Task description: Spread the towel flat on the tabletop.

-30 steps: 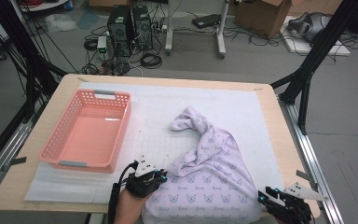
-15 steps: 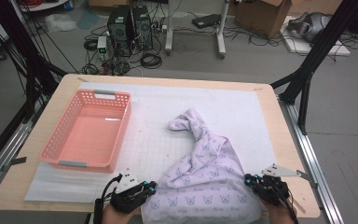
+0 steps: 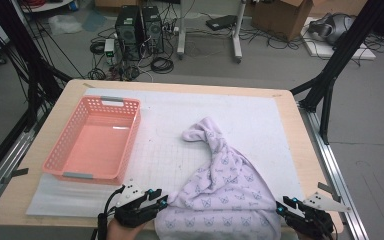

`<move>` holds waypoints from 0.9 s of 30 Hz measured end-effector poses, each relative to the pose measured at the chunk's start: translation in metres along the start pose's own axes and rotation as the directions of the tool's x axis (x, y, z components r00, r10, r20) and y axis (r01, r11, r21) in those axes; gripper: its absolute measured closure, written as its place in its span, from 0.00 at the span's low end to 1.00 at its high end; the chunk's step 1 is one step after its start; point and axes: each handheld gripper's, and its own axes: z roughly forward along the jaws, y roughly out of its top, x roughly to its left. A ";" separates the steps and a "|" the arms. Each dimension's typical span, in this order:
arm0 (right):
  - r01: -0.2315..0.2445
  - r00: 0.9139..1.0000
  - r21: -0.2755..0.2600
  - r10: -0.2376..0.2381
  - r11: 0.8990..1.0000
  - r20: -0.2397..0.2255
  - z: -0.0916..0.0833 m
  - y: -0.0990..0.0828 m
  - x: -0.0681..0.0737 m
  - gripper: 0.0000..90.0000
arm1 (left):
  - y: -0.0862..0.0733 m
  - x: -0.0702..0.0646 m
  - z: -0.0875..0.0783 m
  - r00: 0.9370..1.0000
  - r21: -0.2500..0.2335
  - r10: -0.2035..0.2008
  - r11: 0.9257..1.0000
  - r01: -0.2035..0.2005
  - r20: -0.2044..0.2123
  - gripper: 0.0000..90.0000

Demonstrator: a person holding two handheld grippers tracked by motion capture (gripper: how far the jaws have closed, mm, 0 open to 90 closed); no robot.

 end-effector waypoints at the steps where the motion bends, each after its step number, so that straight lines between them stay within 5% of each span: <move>1: 0.002 1.000 -0.008 -0.002 1.000 -0.006 0.000 0.000 -0.001 0.68 | 0.001 0.001 0.000 1.000 -0.016 0.006 1.000 -0.006 0.006 0.67; 9: 0.010 0.997 -0.036 -0.013 0.999 -0.078 0.008 0.012 -0.008 0.60 | 0.018 0.017 0.012 1.000 -0.059 0.004 0.998 -0.003 0.002 0.49; 17: 0.012 0.992 -0.016 -0.014 1.000 -0.124 0.028 0.032 -0.021 0.60 | 0.052 0.032 0.033 0.999 -0.068 -0.008 0.998 0.011 0.031 0.50; 27: -0.027 0.990 -0.003 0.026 1.000 -0.139 0.065 0.060 -0.044 0.63 | 0.072 0.040 0.067 0.999 -0.016 -0.015 1.000 0.015 0.031 0.54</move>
